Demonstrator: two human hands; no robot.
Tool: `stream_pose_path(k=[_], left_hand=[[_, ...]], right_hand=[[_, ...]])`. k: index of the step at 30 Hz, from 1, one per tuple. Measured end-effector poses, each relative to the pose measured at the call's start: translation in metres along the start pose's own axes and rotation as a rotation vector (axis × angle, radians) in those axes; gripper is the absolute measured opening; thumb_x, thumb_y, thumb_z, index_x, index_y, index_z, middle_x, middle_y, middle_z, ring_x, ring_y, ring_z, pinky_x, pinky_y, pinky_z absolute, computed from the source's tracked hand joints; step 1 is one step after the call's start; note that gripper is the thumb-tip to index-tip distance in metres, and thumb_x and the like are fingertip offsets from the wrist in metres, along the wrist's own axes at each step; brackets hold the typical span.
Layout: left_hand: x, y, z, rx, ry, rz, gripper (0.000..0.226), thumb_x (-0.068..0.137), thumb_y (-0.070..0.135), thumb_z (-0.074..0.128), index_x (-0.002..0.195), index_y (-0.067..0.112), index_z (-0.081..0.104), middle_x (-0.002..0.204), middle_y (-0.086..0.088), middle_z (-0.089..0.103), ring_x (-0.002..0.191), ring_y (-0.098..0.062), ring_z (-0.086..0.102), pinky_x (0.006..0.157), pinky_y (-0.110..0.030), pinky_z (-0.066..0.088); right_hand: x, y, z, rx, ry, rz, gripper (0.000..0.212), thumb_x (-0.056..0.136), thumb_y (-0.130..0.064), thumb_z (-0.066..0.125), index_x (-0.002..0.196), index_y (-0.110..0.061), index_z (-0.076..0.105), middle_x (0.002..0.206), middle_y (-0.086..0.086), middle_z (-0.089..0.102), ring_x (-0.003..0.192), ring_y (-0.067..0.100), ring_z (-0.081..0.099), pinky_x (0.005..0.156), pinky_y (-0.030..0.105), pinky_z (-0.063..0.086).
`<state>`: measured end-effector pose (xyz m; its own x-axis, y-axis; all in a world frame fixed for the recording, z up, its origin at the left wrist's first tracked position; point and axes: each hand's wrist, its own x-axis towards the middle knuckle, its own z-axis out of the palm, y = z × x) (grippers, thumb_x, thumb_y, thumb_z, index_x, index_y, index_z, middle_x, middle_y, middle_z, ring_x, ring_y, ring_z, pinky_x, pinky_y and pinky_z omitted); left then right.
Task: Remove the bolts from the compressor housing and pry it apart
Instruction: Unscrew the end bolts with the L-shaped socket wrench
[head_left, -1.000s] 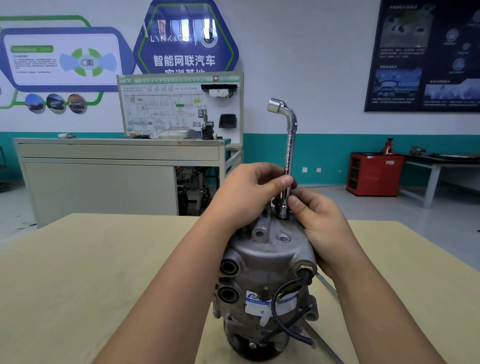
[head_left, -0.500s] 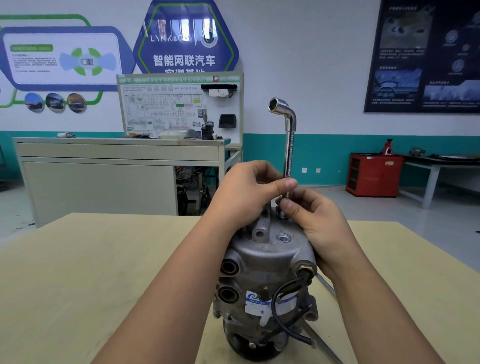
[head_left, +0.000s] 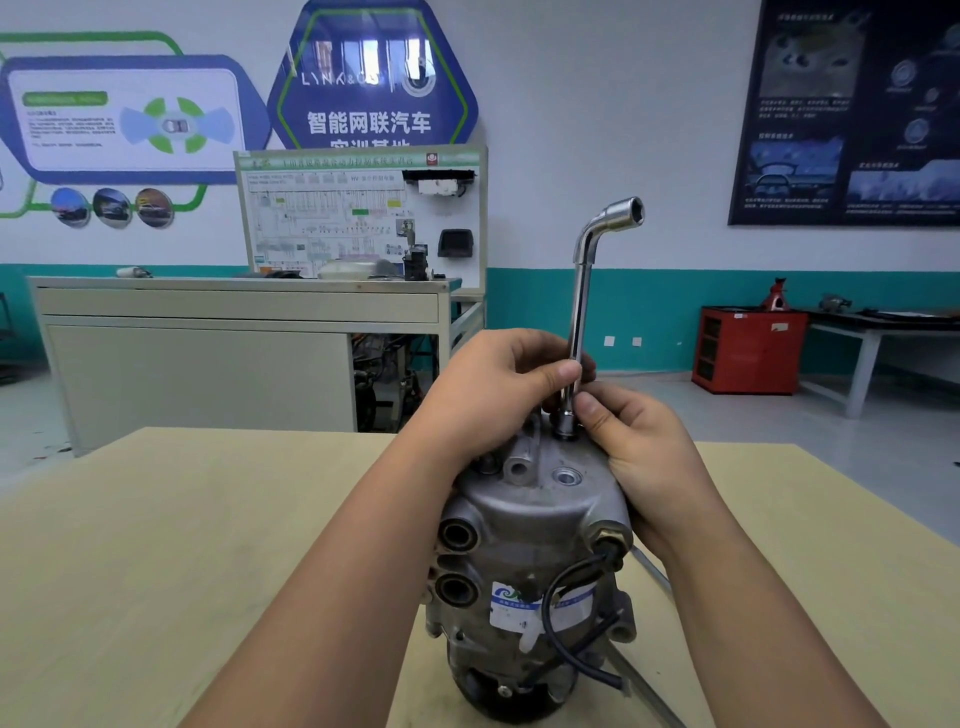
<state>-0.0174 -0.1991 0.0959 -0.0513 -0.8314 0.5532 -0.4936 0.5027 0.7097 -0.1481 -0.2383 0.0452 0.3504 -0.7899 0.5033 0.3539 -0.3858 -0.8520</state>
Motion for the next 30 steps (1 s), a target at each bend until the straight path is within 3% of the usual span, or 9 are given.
stream_pose_path(k=[4,6,10,14,19,22,25,30], left_hand=[[0.0011,-0.0024,0.0008,0.03,0.048,-0.017,0.015,0.088,0.022,0.068,0.1,0.014,0.072,0.096,0.002,0.074,0.093,-0.009,0.069,0.091,-0.028,0.052],[0.0018,-0.0034,0.0012,0.024,0.069,-0.02,0.003,0.084,0.024,0.072,0.084,0.023,0.069,0.09,0.003,0.075,0.086,-0.006,0.069,0.083,-0.023,0.053],[0.0037,-0.0062,0.0019,0.027,0.105,-0.026,0.015,0.078,0.026,0.077,0.072,0.028,0.064,0.076,0.01,0.072,0.068,0.004,0.063,0.067,-0.012,0.049],[0.0023,-0.0036,0.0018,0.013,0.096,-0.019,0.019,0.079,0.023,0.078,0.071,0.026,0.061,0.075,0.011,0.071,0.069,0.004,0.065,0.068,-0.013,0.051],[0.0021,-0.001,0.0009,0.042,0.048,-0.024,0.007,0.086,0.023,0.071,0.09,0.02,0.067,0.101,0.003,0.073,0.094,-0.006,0.068,0.09,-0.029,0.053],[0.0009,-0.0002,0.0001,0.048,-0.01,-0.001,0.014,0.092,0.019,0.063,0.103,0.018,0.072,0.098,0.006,0.073,0.096,-0.002,0.066,0.09,-0.019,0.049],[0.0,0.0008,-0.0013,0.033,-0.027,0.001,0.019,0.095,0.014,0.058,0.106,0.02,0.072,0.096,0.007,0.072,0.098,-0.001,0.065,0.091,-0.017,0.047],[-0.0005,0.0008,-0.0024,0.04,-0.024,0.0,0.016,0.094,0.013,0.059,0.095,0.023,0.071,0.095,0.005,0.074,0.093,-0.008,0.068,0.087,-0.019,0.05]], right_hand=[[0.0,0.0001,-0.0018,-0.031,0.0,-0.032,0.019,0.083,-0.018,0.057,0.082,-0.025,0.075,0.088,-0.001,0.074,0.087,0.014,0.069,0.079,0.029,0.057],[0.0002,-0.0015,-0.0032,-0.067,-0.02,-0.043,0.017,0.069,-0.022,0.065,0.085,-0.025,0.07,0.086,-0.004,0.074,0.085,0.01,0.069,0.074,0.024,0.056],[0.0027,-0.0001,-0.0052,-0.101,0.015,-0.042,0.03,0.06,-0.021,0.071,0.088,-0.019,0.063,0.08,-0.004,0.072,0.081,0.009,0.069,0.068,0.02,0.053],[0.0036,0.0017,-0.0034,-0.096,0.042,-0.063,0.017,0.076,-0.001,0.068,0.085,-0.014,0.062,0.076,-0.003,0.07,0.076,0.006,0.067,0.066,0.018,0.052],[0.0015,0.0005,-0.0023,-0.102,0.022,-0.075,0.02,0.086,0.0,0.058,0.087,-0.019,0.066,0.078,-0.005,0.072,0.077,0.005,0.066,0.068,0.018,0.052],[0.0006,-0.0004,-0.001,-0.111,0.027,-0.074,0.022,0.089,0.0,0.054,0.087,-0.018,0.065,0.073,-0.006,0.071,0.072,0.004,0.065,0.065,0.018,0.052],[0.0,-0.0012,0.0001,-0.109,0.037,-0.053,0.025,0.09,0.0,0.052,0.086,-0.019,0.067,0.078,-0.003,0.072,0.077,0.01,0.066,0.074,0.027,0.054],[-0.0007,-0.0013,-0.0001,-0.08,0.03,-0.014,0.028,0.093,-0.002,0.048,0.088,-0.019,0.07,0.089,0.004,0.074,0.089,0.02,0.068,0.085,0.038,0.053]])
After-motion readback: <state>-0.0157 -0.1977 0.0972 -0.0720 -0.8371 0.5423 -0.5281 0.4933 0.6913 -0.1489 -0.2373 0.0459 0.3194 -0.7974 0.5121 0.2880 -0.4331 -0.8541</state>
